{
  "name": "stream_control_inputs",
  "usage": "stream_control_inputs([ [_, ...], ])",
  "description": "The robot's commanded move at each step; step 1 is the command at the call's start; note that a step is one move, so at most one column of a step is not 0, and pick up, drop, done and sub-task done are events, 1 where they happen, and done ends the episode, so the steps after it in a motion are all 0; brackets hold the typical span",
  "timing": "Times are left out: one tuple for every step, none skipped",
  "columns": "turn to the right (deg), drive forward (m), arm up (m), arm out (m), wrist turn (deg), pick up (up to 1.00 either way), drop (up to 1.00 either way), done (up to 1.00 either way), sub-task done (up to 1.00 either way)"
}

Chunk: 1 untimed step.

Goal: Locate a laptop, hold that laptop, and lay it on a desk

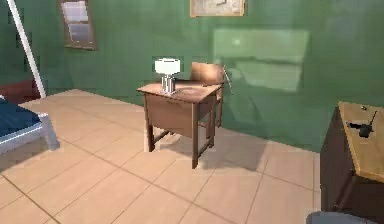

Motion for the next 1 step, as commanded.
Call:
stream_control_inputs([
  [-45.0,0.0,0.0,0.0,0.0,0.0,0.0,0.0,0.0],
])
